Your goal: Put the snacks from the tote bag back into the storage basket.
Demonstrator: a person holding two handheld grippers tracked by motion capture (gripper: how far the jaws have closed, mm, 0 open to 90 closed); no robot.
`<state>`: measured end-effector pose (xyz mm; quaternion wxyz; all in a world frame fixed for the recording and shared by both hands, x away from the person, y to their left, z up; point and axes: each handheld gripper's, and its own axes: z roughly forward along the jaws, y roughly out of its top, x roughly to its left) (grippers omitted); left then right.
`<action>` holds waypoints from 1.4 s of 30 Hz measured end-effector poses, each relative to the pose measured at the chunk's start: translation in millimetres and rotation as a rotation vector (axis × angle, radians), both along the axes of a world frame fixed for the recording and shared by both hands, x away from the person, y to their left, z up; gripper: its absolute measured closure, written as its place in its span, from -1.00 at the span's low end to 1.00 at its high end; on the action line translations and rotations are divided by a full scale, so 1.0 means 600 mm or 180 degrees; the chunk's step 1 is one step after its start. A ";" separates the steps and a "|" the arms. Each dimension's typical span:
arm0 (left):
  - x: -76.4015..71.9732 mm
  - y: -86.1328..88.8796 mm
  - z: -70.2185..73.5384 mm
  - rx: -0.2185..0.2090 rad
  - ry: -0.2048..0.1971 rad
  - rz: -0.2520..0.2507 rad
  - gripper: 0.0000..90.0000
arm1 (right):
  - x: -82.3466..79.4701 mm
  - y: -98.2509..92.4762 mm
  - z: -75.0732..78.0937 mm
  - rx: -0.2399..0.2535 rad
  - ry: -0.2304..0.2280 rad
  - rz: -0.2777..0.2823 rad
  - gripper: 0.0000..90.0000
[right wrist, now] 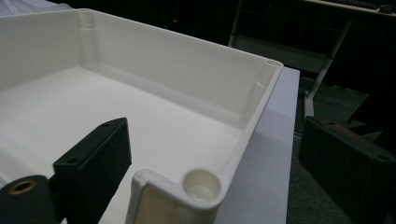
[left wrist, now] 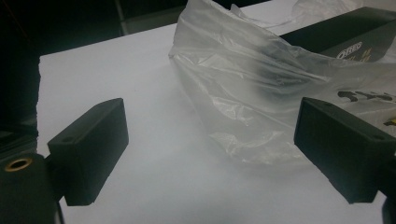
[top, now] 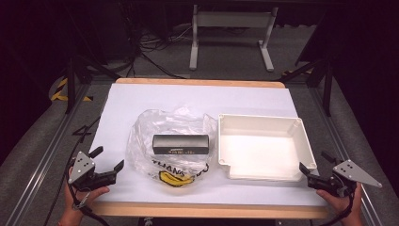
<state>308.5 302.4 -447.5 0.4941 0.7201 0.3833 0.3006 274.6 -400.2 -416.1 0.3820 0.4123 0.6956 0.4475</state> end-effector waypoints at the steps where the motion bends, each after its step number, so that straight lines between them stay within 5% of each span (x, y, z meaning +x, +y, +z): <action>1: 0.000 0.000 0.000 0.0002 0.0002 -0.0003 -0.76 | 0.001 0.001 0.000 0.0009 -0.0002 0.0022 -0.77; 13: -0.002 0.003 0.001 -0.0061 -0.0013 -0.0008 -0.76 | -0.001 0.014 0.010 -0.0044 -0.0009 0.0101 -0.68; 22: 0.000 0.002 0.002 -0.0078 -0.0018 -0.0021 -0.76 | -0.002 0.035 0.037 -0.0045 -0.0042 0.0422 -0.55; 31: 0.001 0.008 -0.004 -0.0126 0.0065 0.0020 -0.75 | 0.021 0.084 0.051 -0.0357 -0.0058 0.0461 -0.38; 35: 0.000 0.011 -0.002 -0.0170 0.0062 0.0058 -0.75 | 0.037 0.118 0.067 -0.0500 -0.0132 0.0624 -0.31; 42: 0.005 0.000 -0.002 -0.0155 0.0095 -0.0008 -0.75 | 0.071 0.166 0.085 -0.0473 -0.0111 0.0993 -0.32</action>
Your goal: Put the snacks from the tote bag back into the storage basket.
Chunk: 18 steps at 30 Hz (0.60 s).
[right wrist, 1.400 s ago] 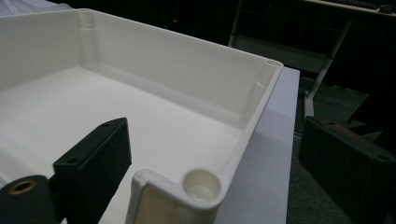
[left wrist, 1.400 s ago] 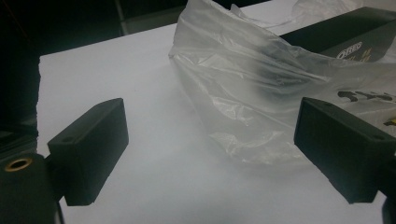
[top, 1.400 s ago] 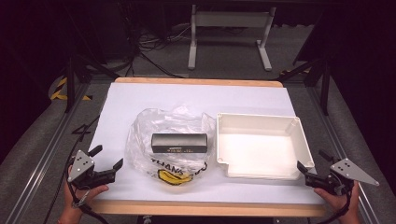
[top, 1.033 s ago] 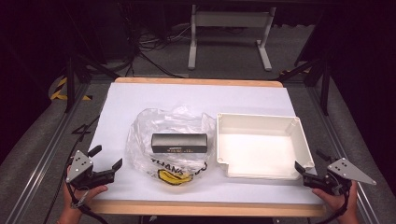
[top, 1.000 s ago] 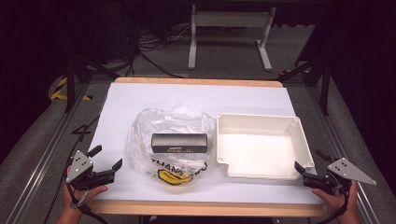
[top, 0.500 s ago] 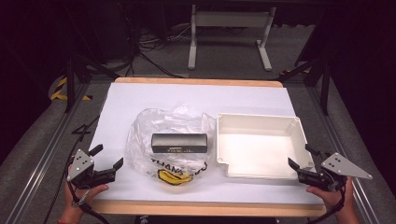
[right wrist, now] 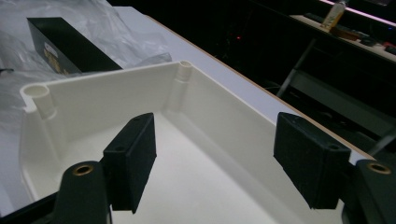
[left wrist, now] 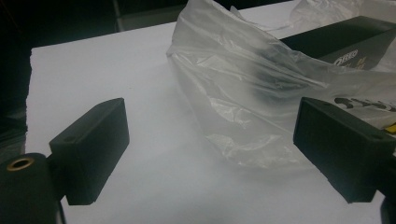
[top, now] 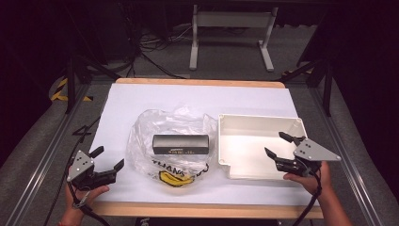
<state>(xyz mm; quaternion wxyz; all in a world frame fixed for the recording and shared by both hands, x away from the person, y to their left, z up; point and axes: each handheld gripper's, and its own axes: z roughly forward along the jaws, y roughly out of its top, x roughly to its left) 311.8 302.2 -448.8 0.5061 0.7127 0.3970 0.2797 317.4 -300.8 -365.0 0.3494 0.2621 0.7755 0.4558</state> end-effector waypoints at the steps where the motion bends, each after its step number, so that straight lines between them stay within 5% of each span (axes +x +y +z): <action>1: 0.000 0.000 0.000 0.0010 0.0011 -0.0017 -0.75 | 0.007 0.010 0.002 -0.0014 0.0015 0.0036 -0.33; 8: -0.005 0.000 0.003 -0.0027 -0.0010 -0.0065 -0.75 | 0.040 0.053 0.011 -0.0045 0.0086 0.0234 -0.35; 18: -0.004 -0.010 0.001 0.0023 0.0017 -0.0131 -0.74 | 0.108 0.131 0.032 -0.0242 0.0441 0.0757 -0.41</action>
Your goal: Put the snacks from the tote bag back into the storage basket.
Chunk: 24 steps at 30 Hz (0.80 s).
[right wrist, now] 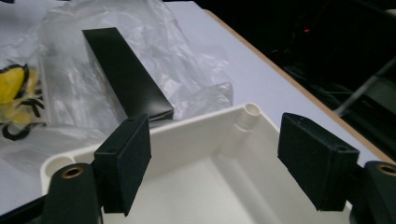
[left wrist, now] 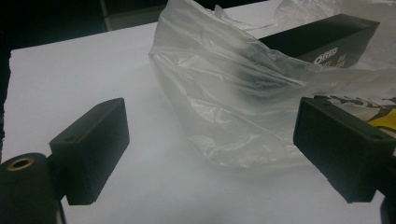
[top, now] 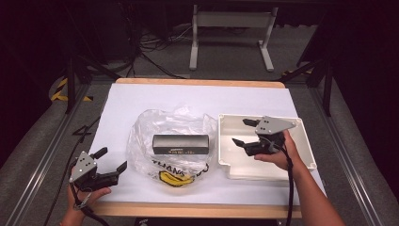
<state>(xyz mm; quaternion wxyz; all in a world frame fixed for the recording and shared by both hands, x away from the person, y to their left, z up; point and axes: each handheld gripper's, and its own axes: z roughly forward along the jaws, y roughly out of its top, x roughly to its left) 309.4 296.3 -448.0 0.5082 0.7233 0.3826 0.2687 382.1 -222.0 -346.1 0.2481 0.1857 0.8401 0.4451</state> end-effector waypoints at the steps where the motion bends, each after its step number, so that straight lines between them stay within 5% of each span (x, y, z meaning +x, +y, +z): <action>1: 0.000 0.000 0.000 0.0009 0.0000 -0.0007 -0.75 | 0.005 0.008 0.002 -0.0034 -0.0004 0.0028 -0.40; 17: -0.007 -0.002 -0.002 0.0062 0.0031 -0.0046 -0.74 | 0.052 0.099 0.007 -0.0370 0.0245 0.0524 -0.31; 24: -0.021 0.006 -0.003 0.0053 0.0052 -0.0008 -0.74 | 0.070 0.151 -0.003 -0.0783 0.0354 0.0805 -0.27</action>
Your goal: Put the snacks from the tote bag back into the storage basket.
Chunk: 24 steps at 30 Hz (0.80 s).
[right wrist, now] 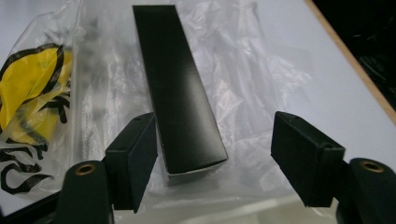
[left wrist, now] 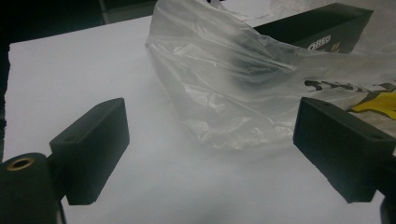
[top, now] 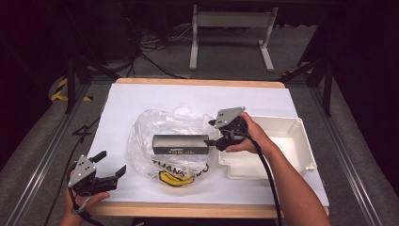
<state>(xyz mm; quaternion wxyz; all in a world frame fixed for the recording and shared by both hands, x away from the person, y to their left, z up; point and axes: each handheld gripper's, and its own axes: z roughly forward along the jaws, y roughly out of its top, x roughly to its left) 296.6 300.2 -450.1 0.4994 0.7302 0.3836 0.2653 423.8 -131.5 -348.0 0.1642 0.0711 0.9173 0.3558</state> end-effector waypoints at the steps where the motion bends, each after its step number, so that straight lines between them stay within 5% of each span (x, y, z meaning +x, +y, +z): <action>1: -0.002 0.001 0.000 0.0000 0.0000 0.0001 -0.74 | 0.002 0.010 -0.002 -0.0068 0.0036 0.0057 -0.26; 8: -0.023 0.006 0.004 -0.0061 -0.0009 -0.0001 -0.74 | 0.020 0.047 -0.024 -0.0454 0.0196 0.0256 -0.25; 13: -0.038 0.009 0.010 -0.0191 -0.0002 -0.0001 -0.74 | 0.035 0.063 -0.035 -0.0746 0.0295 0.0223 -0.27; 18: -0.046 0.009 0.010 -0.0163 0.0005 -0.0004 -0.73 | 0.046 0.079 -0.048 -0.1024 0.0362 0.0246 -0.29; 24: -0.046 0.009 0.010 -0.0182 0.0015 -0.0026 -0.72 | 0.053 0.094 -0.062 -0.1141 0.0476 0.0350 -0.14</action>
